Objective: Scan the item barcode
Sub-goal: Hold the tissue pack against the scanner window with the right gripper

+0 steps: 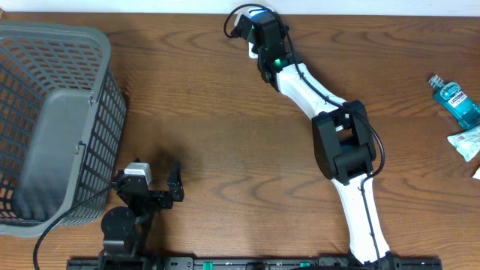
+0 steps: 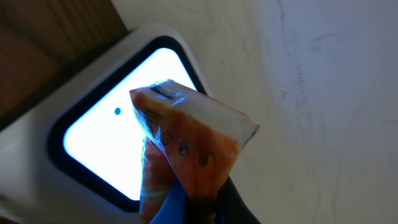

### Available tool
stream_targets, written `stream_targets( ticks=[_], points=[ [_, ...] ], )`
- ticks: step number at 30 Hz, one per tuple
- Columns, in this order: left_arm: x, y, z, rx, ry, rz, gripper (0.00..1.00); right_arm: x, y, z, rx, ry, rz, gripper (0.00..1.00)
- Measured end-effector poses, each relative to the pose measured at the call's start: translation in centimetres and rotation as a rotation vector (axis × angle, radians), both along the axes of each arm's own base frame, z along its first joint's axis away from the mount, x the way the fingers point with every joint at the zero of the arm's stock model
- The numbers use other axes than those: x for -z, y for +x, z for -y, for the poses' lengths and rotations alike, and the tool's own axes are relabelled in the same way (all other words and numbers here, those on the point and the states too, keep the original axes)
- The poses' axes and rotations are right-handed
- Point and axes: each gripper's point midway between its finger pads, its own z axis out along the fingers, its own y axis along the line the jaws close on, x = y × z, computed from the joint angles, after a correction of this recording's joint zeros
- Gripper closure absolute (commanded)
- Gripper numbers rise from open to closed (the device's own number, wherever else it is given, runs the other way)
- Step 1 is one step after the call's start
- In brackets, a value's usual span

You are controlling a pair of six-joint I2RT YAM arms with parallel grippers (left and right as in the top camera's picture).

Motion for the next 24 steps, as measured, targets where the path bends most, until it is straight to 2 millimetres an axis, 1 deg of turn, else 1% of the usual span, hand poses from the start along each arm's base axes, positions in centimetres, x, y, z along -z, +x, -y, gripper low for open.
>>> stream_targets(
  ticks=[6, 18, 24],
  points=[
    [0.0, 0.0, 0.0, 0.0, 0.0, 0.0, 0.02, -0.5, 0.3, 0.0, -0.003, 0.0, 0.023, 0.99],
    [0.0, 0.0, 0.0, 0.0, 0.0, 0.0, 0.02, -0.4, 0.2, -0.3, -0.01, -0.009, 0.023, 0.99],
    [0.0, 0.0, 0.0, 0.0, 0.0, 0.0, 0.02, -0.5, -0.2, -1.1, -0.019, -0.026, 0.024, 0.99]
  ],
)
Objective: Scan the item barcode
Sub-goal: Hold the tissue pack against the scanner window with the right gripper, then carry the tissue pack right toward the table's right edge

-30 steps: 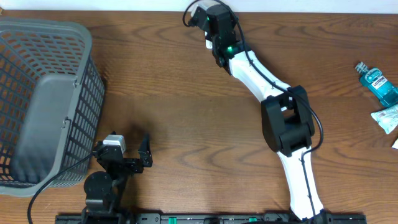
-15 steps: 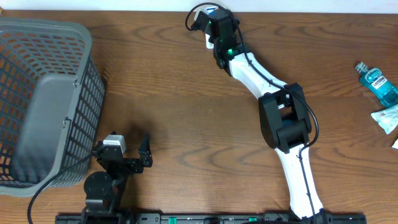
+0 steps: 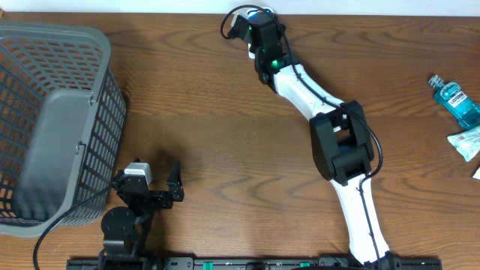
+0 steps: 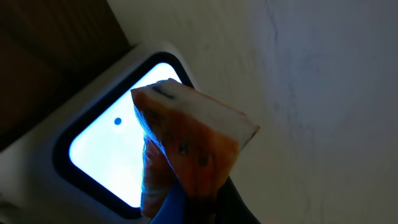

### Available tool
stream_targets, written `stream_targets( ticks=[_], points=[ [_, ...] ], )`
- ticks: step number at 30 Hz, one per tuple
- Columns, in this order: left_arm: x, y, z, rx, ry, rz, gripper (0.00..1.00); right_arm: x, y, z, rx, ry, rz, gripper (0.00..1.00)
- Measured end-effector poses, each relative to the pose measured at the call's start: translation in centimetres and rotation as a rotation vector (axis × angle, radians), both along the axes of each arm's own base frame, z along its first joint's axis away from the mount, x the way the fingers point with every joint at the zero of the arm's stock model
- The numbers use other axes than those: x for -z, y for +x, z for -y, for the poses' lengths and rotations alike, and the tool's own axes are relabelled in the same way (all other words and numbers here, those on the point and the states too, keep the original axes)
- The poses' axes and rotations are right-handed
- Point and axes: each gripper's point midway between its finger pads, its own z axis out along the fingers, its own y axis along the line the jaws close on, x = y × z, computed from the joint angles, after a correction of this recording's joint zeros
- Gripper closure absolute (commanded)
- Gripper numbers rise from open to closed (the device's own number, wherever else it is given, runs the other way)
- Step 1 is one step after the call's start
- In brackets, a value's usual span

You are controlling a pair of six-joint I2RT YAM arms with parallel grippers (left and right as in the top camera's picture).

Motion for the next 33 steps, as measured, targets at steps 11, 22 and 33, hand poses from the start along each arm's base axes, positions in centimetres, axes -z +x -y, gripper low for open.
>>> stream_targets(
  ticks=[11, 22, 33],
  points=[
    [0.0, 0.0, 0.0, 0.0, 0.0, 0.0, 0.02, 0.4, -2.6, -1.8, -0.029, -0.063, -0.098, 0.99],
    [0.0, 0.0, 0.0, 0.0, 0.0, 0.0, 0.02, -9.5, -6.9, 0.4, 0.025, 0.024, -0.132, 0.99],
    [0.0, 0.0, 0.0, 0.0, 0.0, 0.0, 0.02, -12.5, -10.2, 5.6, 0.315, 0.226, -0.147, 0.99]
  ],
)
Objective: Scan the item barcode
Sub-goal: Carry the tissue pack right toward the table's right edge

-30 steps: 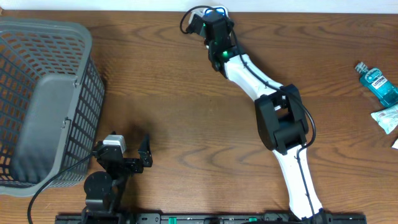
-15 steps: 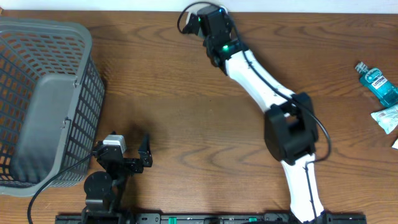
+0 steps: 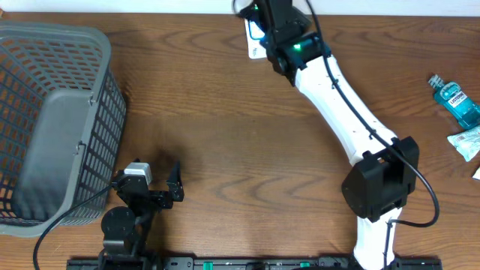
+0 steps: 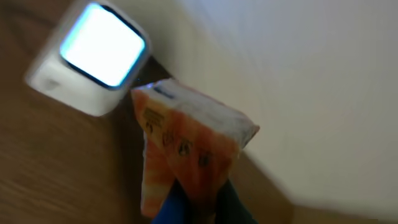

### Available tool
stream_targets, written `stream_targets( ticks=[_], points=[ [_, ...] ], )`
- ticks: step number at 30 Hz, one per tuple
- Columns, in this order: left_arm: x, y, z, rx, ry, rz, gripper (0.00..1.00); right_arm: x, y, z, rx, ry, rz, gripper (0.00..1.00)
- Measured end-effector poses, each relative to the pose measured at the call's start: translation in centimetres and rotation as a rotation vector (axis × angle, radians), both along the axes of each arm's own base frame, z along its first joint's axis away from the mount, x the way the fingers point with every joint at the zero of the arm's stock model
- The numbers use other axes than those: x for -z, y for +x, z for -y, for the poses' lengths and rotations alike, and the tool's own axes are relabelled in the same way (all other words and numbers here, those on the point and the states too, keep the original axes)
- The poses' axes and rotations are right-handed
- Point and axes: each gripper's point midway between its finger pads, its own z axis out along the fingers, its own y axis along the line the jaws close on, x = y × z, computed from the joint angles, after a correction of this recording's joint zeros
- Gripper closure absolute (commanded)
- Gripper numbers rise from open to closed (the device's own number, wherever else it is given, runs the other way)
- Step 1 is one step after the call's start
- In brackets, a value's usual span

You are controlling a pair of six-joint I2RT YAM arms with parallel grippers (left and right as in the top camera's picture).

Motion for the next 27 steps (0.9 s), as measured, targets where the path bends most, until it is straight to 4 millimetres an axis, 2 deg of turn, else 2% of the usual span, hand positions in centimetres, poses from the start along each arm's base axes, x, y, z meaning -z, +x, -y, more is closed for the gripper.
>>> stream_targets(
  ticks=[3, 8, 10, 16, 21, 27],
  points=[
    [0.0, 0.0, 0.0, 0.0, 0.0, 0.0, 0.02, 0.7, -1.1, 4.3, 0.227, 0.032, -0.002, 0.99],
    [0.0, 0.0, 0.0, 0.0, 0.0, 0.0, 0.02, 2.7, -4.8, 11.8, 0.596, 0.076, -0.039, 0.99],
    [0.0, 0.0, 0.0, 0.0, 0.0, 0.0, 0.02, 3.1, -5.6, 14.1, 0.714, 0.11, -0.02, 0.99],
    [0.0, 0.0, 0.0, 0.0, 0.0, 0.0, 0.02, 4.9, -6.8, 19.9, 0.949, 0.182, 0.041, 0.99],
    [0.0, 0.0, 0.0, 0.0, 0.0, 0.0, 0.02, 6.5, -7.4, 23.6, 1.063, 0.215, 0.066, 0.99],
    [0.0, 0.0, 0.0, 0.0, 0.0, 0.0, 0.02, 9.5, -8.4, 28.5, 1.181, 0.244, 0.08, 0.99]
  ],
)
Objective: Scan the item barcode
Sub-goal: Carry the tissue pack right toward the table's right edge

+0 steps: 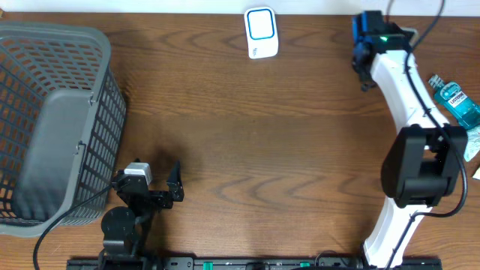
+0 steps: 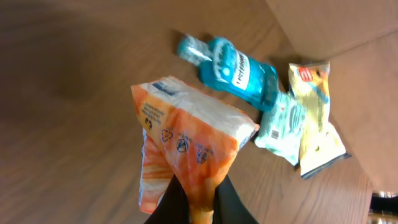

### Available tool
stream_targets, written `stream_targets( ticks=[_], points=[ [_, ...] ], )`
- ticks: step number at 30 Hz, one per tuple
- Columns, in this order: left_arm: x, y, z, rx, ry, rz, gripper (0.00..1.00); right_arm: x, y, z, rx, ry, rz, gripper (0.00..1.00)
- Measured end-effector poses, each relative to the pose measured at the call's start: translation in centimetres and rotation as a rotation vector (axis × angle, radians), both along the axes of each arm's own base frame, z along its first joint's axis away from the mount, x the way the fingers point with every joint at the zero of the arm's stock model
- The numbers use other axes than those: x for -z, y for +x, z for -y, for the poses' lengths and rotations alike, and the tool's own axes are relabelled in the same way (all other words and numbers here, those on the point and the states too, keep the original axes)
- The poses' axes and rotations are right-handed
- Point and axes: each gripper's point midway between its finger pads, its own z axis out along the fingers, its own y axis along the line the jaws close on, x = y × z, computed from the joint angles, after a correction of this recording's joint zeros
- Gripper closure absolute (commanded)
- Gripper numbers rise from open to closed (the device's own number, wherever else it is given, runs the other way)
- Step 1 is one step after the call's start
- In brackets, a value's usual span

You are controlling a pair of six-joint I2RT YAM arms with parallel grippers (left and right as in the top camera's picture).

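My right gripper [image 2: 199, 202] is shut on an orange and white packet [image 2: 186, 149], pinching its lower end and holding it above the table. In the overhead view the right gripper [image 1: 366, 37] sits at the far right back of the table, the packet hidden beneath it. The white barcode scanner [image 1: 261, 31] with its blue-rimmed window lies at the back middle, well to the left of that gripper. My left gripper [image 1: 171, 187] rests open at the near left, holding nothing.
A blue mouthwash bottle [image 2: 233, 65], a pale green packet [image 2: 280, 124] and a yellow packet [image 2: 314, 118] lie together at the right edge. The bottle [image 1: 454, 99] shows there overhead too. A grey basket [image 1: 52, 120] fills the left side.
My right arm has moved from beside the scanner to the table's far right, still shut on the orange packet. The scanner is out of the wrist view; the mouthwash bottle and packets show below.
My right gripper held the orange packet right against the lit scanner window at the two oldest moments. Then it was further from the scanner, the packet still in its grip. Now it is at the right side, over the other items. The left arm stayed put.
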Motion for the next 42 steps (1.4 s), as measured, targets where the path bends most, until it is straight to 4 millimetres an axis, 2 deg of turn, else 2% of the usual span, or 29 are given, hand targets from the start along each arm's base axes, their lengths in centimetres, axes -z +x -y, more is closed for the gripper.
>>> stream_targets(
  ticks=[3, 11, 15, 19, 20, 22, 24, 25, 28, 30, 31, 32, 33, 38, 42],
  points=[
    [0.0, 0.0, 0.0, 0.0, 0.0, 0.0, 0.02, 1.9, -1.2, 3.1, 0.071, 0.009, -0.003, 0.99],
    [0.0, 0.0, 0.0, 0.0, 0.0, 0.0, 0.02, 5.5, -3.8, 8.3, 0.197, 0.082, 0.017, 0.99],
    [0.0, 0.0, 0.0, 0.0, 0.0, 0.0, 0.02, 7.2, -5.0, 10.0, 0.248, 0.123, 0.032, 0.99],
    [0.0, 0.0, 0.0, 0.0, 0.0, 0.0, 0.02, 8.9, -6.8, 10.7, 0.322, 0.16, 0.041, 0.99],
    [0.0, 0.0, 0.0, 0.0, 0.0, 0.0, 0.02, 9.5, -7.3, 10.6, 0.345, 0.172, 0.043, 0.96],
    [0.0, 0.0, 0.0, 0.0, 0.0, 0.0, 0.02, 10.6, -8.3, 10.3, 0.381, 0.199, 0.045, 0.62],
    [0.0, 0.0, 0.0, 0.0, 0.0, 0.0, 0.02, 11.8, -9.2, 9.8, 0.416, 0.222, 0.05, 0.45],
    [0.0, 0.0, 0.0, 0.0, 0.0, 0.0, 0.02, 12.1, -9.5, 9.6, 0.429, 0.227, 0.056, 0.41],
    [0.0, 0.0, 0.0, 0.0, 0.0, 0.0, 0.02, 12.2, -9.4, 9.4, 0.453, 0.248, 0.107, 0.4],
    [0.0, 0.0, 0.0, 0.0, 0.0, 0.0, 0.02, 12.3, -9.4, 9.3, 0.462, 0.257, 0.124, 0.34],
    [0.0, 0.0, 0.0, 0.0, 0.0, 0.0, 0.02, 12.3, -9.4, 9.3, 0.464, 0.259, 0.125, 0.25],
    [0.0, 0.0, 0.0, 0.0, 0.0, 0.0, 0.02, 12.4, -9.4, 9.2, 0.469, 0.26, 0.129, 0.05],
    [0.0, 0.0, 0.0, 0.0, 0.0, 0.0, 0.02, 12.4, -9.5, 9.2, 0.47, 0.261, 0.127, 0.01],
    [0.0, 0.0, 0.0, 0.0, 0.0, 0.0, 0.02, 11.6, -9.6, 9.0, 0.453, 0.271, 0.127, 0.01],
    [0.0, 0.0, 0.0, 0.0, 0.0, 0.0, 0.02, 7.9, -9.3, 8.8, 0.436, 0.273, 0.203, 0.01]
  ],
)
